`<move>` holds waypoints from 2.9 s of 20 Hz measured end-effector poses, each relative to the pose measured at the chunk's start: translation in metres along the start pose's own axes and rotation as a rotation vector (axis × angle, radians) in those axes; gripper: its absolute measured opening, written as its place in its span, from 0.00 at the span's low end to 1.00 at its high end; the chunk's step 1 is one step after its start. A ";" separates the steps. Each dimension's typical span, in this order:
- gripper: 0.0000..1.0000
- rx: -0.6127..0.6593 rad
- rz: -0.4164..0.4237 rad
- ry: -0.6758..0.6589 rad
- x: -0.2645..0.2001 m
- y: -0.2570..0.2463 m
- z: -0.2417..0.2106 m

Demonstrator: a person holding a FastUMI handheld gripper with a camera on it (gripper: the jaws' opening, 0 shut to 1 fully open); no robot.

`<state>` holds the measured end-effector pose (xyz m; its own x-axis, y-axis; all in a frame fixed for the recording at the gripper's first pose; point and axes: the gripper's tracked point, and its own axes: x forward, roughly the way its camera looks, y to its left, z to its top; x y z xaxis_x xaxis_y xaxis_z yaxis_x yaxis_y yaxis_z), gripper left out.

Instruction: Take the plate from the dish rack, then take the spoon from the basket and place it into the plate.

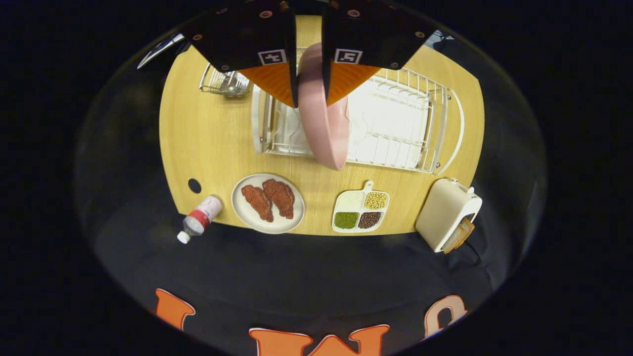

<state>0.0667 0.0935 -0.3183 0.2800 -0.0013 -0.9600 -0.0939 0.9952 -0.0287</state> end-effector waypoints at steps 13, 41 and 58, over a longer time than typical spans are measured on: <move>0.20 -0.014 -0.075 0.000 -0.009 0.004 -0.007; 0.14 0.143 0.217 -0.020 -0.071 -0.029 -0.136; 0.14 0.163 0.242 0.145 -0.004 -0.032 -0.270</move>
<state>-0.1893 0.0347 -0.3887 0.1280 0.2352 -0.9635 0.0160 0.9709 0.2391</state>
